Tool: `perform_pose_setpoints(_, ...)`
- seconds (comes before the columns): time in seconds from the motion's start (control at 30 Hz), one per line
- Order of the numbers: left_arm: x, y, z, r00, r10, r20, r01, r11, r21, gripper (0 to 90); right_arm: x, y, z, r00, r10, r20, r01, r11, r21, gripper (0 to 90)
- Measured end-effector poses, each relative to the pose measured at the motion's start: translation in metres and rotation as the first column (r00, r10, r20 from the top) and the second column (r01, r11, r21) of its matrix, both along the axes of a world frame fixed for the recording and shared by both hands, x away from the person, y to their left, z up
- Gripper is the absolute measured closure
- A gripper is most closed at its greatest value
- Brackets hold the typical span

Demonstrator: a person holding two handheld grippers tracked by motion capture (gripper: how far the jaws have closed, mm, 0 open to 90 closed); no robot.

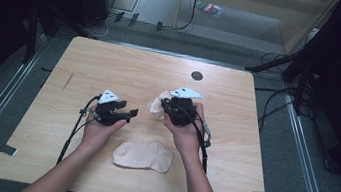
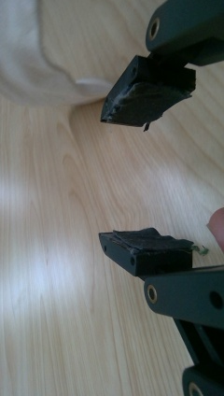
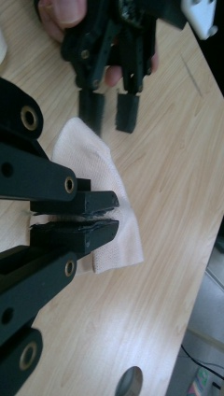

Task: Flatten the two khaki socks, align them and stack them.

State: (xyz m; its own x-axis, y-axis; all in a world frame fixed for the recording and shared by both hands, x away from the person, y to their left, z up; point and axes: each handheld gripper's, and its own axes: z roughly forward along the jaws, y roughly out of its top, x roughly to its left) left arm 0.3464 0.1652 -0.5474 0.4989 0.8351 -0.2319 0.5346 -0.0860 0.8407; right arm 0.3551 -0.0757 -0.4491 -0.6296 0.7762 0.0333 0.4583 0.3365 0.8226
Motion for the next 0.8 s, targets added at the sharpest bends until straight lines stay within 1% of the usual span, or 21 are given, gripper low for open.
perform_pose_setpoints(0.03,0.001,-0.006,0.001,0.9986,-0.052,-0.008,0.053,0.9986,0.004,35.0,0.000,0.001,0.004,0.9999,0.012,0.009,-0.012,0.9999,0.007,86.3)
perform_pose_setpoints(0.07,0.001,-0.006,0.001,0.9986,-0.052,-0.008,0.053,0.9986,0.004,34.2,0.000,0.001,0.004,0.9999,0.012,0.009,-0.012,0.9999,0.007,86.3)
perform_pose_setpoints(0.1,0.001,-0.010,0.001,0.9969,-0.077,-0.014,0.077,0.9970,0.007,34.2,-0.001,0.002,0.005,0.9998,0.019,0.010,-0.019,0.9998,0.010,86.3)
perform_pose_setpoints(0.17,0.002,-0.018,0.002,0.9933,-0.114,-0.019,0.115,0.9927,0.037,31.7,-0.004,0.008,0.010,0.9988,0.045,0.018,-0.045,0.9987,0.023,86.3)
perform_pose_setpoints(0.23,0.003,-0.023,0.002,0.9929,-0.117,-0.018,0.118,0.9899,0.078,31.7,-0.005,0.009,0.011,0.9985,0.052,0.020,-0.052,0.9984,0.023,86.3)
perform_pose_setpoints(0.27,0.004,-0.025,0.002,0.9949,-0.100,-0.014,0.101,0.9899,0.100,31.8,-0.006,0.011,0.013,0.9975,0.066,0.026,-0.067,0.9973,0.029,86.3)
perform_pose_setpoints(0.3,0.004,-0.025,0.002,0.9972,-0.074,-0.011,0.075,0.9901,0.119,33.8,-0.008,0.013,0.016,0.9957,0.088,0.029,-0.089,0.9950,0.045,86.3)
perform_pose_setpoints(0.37,0.007,-0.022,0.002,0.9998,-0.008,-0.018,0.011,0.9906,0.137,40.1,-0.011,0.014,0.020,0.9926,0.115,0.037,-0.118,0.9909,0.065,86.3)
perform_pose_setpoints(0.4,0.007,-0.016,0.004,0.9996,0.029,0.002,-0.029,0.9873,0.156,56.0,-0.014,0.013,0.024,0.9869,0.153,0.050,-0.157,0.9837,0.087,86.3)
perform_pose_setpoints(0.43,0.007,-0.016,0.004,0.9996,0.029,0.002,-0.029,0.9873,0.156,65.4,-0.014,0.013,0.024,0.9869,0.153,0.050,-0.157,0.9837,0.087,86.3)
perform_pose_setpoints(0.47,0.006,-0.012,0.005,0.9994,0.029,0.016,-0.032,0.9842,0.174,78.3,-0.016,0.008,0.026,0.9833,0.174,0.051,-0.179,0.9788,0.100,86.3)
perform_pose_setpoints(0.5,0.005,-0.010,0.007,0.9991,0.034,0.024,-0.038,0.9816,0.187,78.3,-0.016,0.008,0.026,0.9833,0.174,0.051,-0.179,0.9788,0.100,86.3)
perform_pose_setpoints(0.53,0.003,-0.005,0.010,0.9985,0.038,0.040,-0.045,0.9766,0.210,89.3,-0.017,0.006,0.027,0.9835,0.173,0.052,-0.177,0.9797,0.094,86.3)
perform_pose_setpoints(0.57,0.001,-0.002,0.013,0.9975,0.041,0.057,-0.053,0.9741,0.220,90.0,-0.016,0.002,0.025,0.9849,0.165,0.052,-0.169,0.9819,0.085,86.4)
perform_pose_setpoints(0.63,-0.004,0.005,0.016,0.9929,0.071,0.095,-0.093,0.9628,0.254,90.0,-0.014,-0.007,0.019,0.9909,0.130,0.037,-0.132,0.9885,0.073,86.6)
perform_pose_setpoints(0.67,-0.009,0.012,0.016,0.9872,0.095,0.128,-0.127,0.9534,0.274,90.0,-0.009,-0.017,0.009,0.9962,0.086,0.018,-0.087,0.9948,0.053,87.1)
perform_pose_setpoints(0.7,-0.012,0.014,0.016,0.9836,0.106,0.146,-0.145,0.9468,0.287,90.0,-0.007,-0.021,0.002,0.9976,0.068,0.008,-0.069,0.9969,0.038,87.2)
perform_pose_setpoints(0.73,-0.014,0.017,0.015,0.9819,0.105,0.158,-0.150,0.9393,0.308,90.0,-0.005,-0.025,-0.006,0.9984,0.056,-0.008,-0.056,0.9981,0.024,87.4)
perform_pose_setpoints(0.77,-0.014,0.017,0.015,0.9819,0.105,0.158,-0.150,0.9393,0.308,90.0,-0.003,-0.027,-0.014,0.9986,0.048,-0.023,-0.047,0.9989,0.005,87.4)
perform_pose_setpoints(0.8,-0.019,0.019,0.013,0.9792,0.109,0.171,-0.163,0.9260,0.341,90.0,-0.002,-0.029,-0.020,0.9987,0.044,-0.027,-0.044,0.9989,-0.016,87.5)
